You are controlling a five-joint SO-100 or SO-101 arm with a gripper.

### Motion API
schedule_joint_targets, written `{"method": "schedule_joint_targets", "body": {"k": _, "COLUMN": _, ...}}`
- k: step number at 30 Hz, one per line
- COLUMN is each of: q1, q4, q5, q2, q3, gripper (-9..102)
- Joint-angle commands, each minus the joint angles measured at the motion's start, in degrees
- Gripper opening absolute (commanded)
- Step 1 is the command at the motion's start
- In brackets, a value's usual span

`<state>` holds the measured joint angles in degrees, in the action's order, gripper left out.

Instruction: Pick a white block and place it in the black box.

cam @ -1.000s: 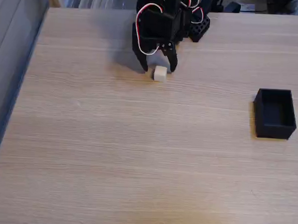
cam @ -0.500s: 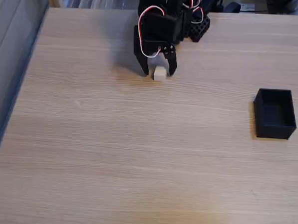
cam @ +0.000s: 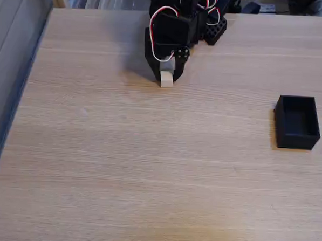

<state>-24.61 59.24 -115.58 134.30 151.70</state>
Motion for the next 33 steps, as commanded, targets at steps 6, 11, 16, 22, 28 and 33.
{"method": "schedule_joint_targets", "body": {"k": 6, "q1": 1.05, "q4": 0.09, "q5": -1.14, "q2": 1.93, "q3": -2.02, "gripper": 0}}
{"method": "schedule_joint_targets", "body": {"k": 11, "q1": 6.42, "q4": 0.53, "q5": 0.44, "q2": 6.33, "q3": -6.33, "gripper": 0}}
{"method": "schedule_joint_targets", "body": {"k": 16, "q1": 15.03, "q4": 0.53, "q5": 3.08, "q2": 12.04, "q3": -10.81, "gripper": 0}}
{"method": "schedule_joint_targets", "body": {"k": 22, "q1": 27.25, "q4": 1.23, "q5": 6.42, "q2": 14.77, "q3": -13.62, "gripper": 0}}
{"method": "schedule_joint_targets", "body": {"k": 28, "q1": 38.76, "q4": -4.31, "q5": 7.03, "q2": 16.96, "q3": -10.9, "gripper": 0}}
{"method": "schedule_joint_targets", "body": {"k": 33, "q1": 49.83, "q4": -12.92, "q5": 5.71, "q2": 17.05, "q3": -10.2, "gripper": 0}}
